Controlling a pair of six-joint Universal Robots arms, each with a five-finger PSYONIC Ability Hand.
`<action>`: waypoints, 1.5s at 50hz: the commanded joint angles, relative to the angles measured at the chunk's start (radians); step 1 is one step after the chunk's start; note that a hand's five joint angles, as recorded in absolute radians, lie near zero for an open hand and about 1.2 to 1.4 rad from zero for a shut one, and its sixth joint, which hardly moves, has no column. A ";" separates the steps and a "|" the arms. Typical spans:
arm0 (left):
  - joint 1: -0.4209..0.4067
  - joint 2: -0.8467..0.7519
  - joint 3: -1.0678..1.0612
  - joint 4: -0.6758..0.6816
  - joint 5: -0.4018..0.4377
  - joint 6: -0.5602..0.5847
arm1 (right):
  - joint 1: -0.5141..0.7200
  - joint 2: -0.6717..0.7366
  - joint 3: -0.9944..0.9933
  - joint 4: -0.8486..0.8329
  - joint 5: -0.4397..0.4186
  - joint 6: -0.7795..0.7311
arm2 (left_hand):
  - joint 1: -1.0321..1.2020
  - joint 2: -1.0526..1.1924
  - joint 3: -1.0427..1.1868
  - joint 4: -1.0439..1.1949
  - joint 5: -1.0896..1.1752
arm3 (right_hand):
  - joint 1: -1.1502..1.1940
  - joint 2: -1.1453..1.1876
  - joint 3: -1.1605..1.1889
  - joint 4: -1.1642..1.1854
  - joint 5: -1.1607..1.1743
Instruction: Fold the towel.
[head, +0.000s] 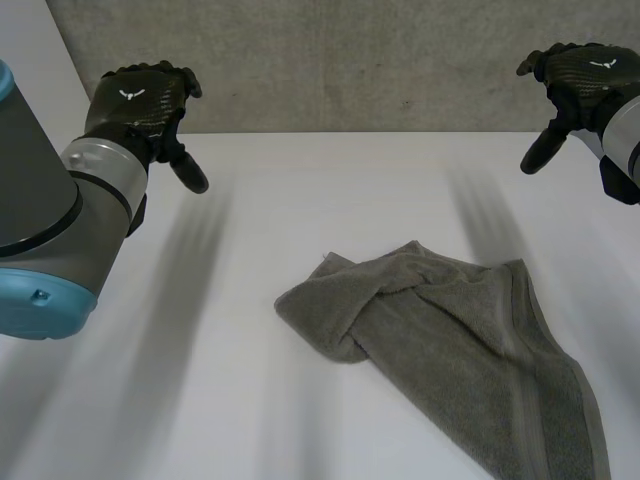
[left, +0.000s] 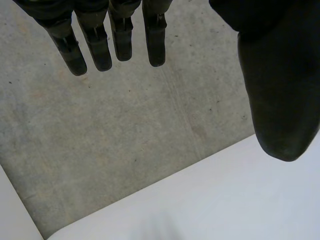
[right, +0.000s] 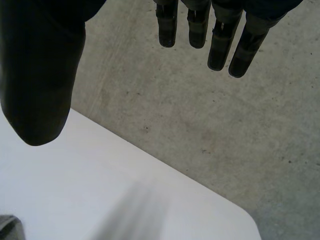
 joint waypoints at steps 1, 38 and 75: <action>-0.016 -0.036 -0.013 0.008 0.008 0.004 | -0.016 0.043 -0.013 0.075 -0.097 -0.176 | -0.075 -0.055 -0.061 -0.074 -0.030 | -0.053 -0.068 -0.071 -0.080 -0.060; -0.249 -0.498 -0.022 0.161 0.113 -0.005 | 0.009 0.373 -0.009 0.337 -0.151 -0.524 | 0.847 0.867 0.861 0.848 0.891 | 1.158 1.143 1.140 1.131 1.151; 0.007 -0.153 -0.307 0.299 0.048 0.023 | 0.188 0.324 0.034 0.052 -0.374 -0.523 | 0.733 0.753 0.747 0.734 0.777 | 1.169 1.154 1.151 1.142 1.161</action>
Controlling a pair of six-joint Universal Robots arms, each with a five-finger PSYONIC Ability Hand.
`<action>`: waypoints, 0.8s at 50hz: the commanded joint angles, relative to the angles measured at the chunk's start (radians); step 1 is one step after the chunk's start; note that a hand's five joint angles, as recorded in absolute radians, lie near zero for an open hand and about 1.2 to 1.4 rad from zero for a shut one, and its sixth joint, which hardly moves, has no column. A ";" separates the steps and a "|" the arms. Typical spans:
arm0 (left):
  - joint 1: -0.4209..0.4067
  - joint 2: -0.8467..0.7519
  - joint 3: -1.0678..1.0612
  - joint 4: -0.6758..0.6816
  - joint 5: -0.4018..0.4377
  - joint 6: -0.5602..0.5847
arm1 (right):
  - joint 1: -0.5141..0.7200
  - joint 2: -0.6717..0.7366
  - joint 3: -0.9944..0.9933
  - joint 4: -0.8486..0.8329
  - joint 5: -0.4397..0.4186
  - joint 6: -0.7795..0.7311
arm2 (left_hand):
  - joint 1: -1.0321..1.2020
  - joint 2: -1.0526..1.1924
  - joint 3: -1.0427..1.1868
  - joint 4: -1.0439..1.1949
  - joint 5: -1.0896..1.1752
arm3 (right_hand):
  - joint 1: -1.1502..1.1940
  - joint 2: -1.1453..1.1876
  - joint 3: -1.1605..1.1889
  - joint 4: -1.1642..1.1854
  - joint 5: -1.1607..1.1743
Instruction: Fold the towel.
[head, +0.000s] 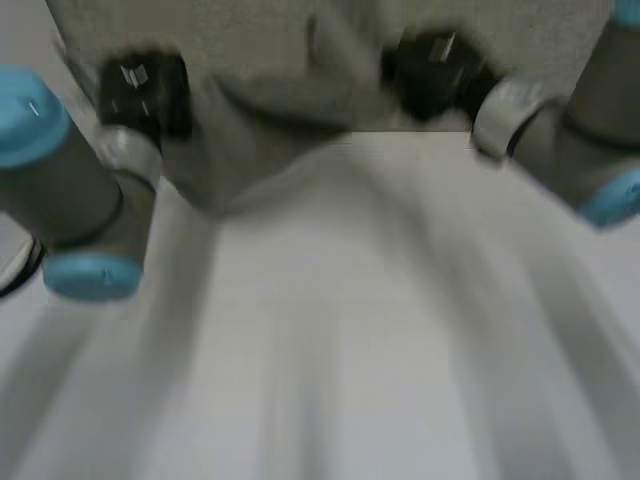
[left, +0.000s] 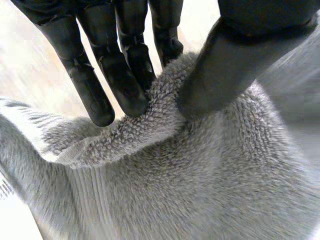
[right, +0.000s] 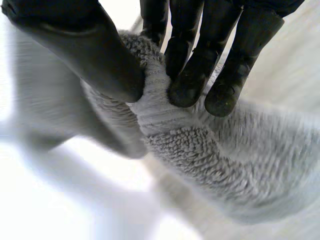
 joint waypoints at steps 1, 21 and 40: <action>-0.014 -0.012 -0.310 0.012 0.073 0.001 | 0.018 0.008 0.374 0.128 -0.015 -0.424 | -0.159 -0.149 -0.151 -0.148 -0.156 | 0.072 0.081 0.089 0.060 0.059; -0.040 0.127 -0.599 0.031 0.093 0.053 | -0.073 -0.137 0.679 0.129 0.082 -0.487 | -0.417 -0.407 -0.409 -0.406 -0.414 | 0.072 0.081 0.089 0.060 0.059; -0.040 0.077 -0.623 0.101 0.097 0.056 | -0.071 -0.162 0.747 0.096 0.082 -0.482 | -0.770 -0.760 -0.762 -0.759 -0.767 | 0.072 0.081 0.089 0.060 0.059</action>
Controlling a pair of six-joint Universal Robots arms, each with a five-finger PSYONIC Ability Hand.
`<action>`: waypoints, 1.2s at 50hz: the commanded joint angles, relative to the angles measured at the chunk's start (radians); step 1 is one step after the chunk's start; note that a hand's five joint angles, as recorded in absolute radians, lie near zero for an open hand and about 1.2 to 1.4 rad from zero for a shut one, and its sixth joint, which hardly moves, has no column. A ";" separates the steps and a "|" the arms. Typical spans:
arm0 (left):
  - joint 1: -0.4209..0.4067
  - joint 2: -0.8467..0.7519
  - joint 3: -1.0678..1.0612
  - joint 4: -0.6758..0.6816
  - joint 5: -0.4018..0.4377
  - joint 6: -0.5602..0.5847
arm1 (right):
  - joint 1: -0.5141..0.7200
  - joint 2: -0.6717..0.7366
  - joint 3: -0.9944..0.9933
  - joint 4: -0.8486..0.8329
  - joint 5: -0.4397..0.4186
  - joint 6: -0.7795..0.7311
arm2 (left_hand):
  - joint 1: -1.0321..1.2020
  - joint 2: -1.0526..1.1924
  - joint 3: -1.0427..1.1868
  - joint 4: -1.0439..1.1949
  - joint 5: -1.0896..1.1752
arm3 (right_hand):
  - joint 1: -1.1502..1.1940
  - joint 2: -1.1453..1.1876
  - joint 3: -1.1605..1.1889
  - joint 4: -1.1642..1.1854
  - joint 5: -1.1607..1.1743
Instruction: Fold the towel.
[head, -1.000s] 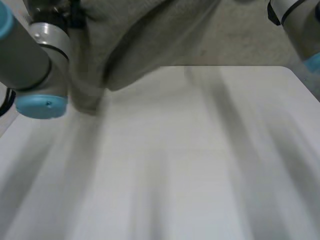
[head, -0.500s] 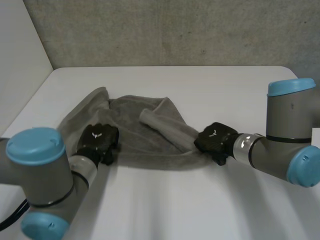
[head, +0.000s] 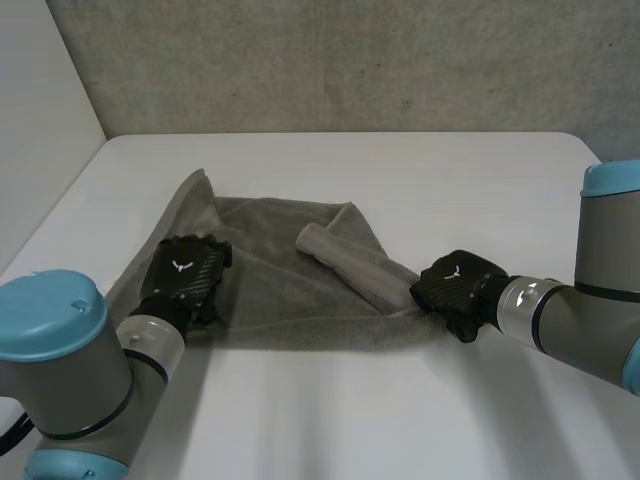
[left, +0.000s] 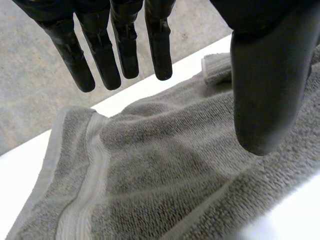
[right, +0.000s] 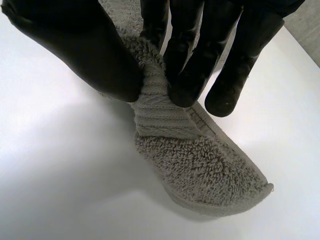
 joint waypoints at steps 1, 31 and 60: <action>-0.005 -0.020 -0.026 -0.017 0.005 0.000 | -0.003 0.014 0.000 -0.033 0.002 0.003 | -0.055 -0.049 -0.057 -0.053 -0.013 | 0.072 0.081 0.089 0.055 0.059; 0.037 -0.170 0.002 0.007 0.002 0.105 | -0.014 0.089 -0.038 -0.070 0.036 0.203 | 0.329 0.335 0.327 0.331 0.371 | 0.072 0.081 0.089 0.055 0.059; 0.078 -0.166 0.031 0.021 0.010 0.094 | -0.025 0.083 -0.040 -0.070 0.039 0.204 | 0.705 0.711 0.703 0.707 0.748 | 0.072 0.081 0.089 0.055 0.059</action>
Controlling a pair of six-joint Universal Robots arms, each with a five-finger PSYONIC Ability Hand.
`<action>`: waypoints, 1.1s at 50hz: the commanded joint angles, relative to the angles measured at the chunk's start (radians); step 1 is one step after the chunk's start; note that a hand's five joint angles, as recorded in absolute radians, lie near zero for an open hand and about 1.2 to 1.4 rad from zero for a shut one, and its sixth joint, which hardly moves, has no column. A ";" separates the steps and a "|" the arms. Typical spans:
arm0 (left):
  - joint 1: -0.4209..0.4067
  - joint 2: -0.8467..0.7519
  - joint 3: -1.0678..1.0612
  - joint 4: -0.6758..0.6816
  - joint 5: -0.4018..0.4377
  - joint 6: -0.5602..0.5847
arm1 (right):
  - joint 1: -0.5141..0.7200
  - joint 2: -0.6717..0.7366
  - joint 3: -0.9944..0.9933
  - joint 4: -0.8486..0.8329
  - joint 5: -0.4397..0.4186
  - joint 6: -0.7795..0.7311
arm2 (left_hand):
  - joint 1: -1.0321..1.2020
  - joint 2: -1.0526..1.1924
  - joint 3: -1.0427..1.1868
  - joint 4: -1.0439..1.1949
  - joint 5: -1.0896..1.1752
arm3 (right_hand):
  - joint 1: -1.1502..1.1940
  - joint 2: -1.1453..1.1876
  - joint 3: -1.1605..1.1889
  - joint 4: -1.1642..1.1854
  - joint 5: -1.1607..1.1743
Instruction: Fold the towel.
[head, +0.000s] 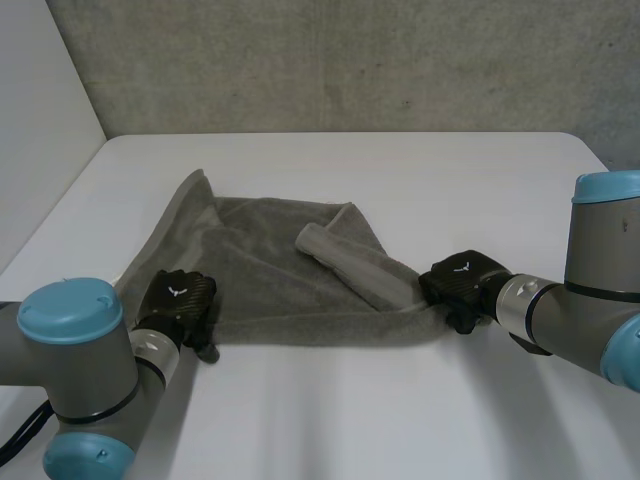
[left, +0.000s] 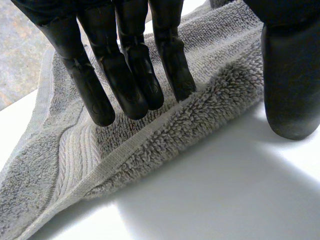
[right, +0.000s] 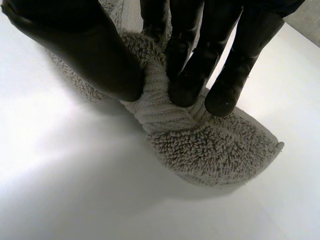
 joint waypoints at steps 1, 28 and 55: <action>0.001 0.007 0.011 0.002 0.001 0.000 | -0.001 -0.005 -0.006 0.000 0.001 0.000 | -0.001 -0.004 -0.002 -0.011 0.280 | 0.071 0.081 0.089 0.055 0.059; 0.001 0.002 0.011 -0.001 0.004 0.008 | -0.002 0.000 -0.034 0.002 0.016 0.005 | -0.075 -0.078 -0.075 -0.084 0.206 | 0.071 0.081 0.089 0.055 0.059; 0.001 -0.030 0.016 -0.001 0.003 0.009 | -0.033 0.003 -0.035 0.009 0.023 0.057 | 0.230 0.227 0.229 0.221 0.511 | 0.071 0.081 0.089 0.055 0.059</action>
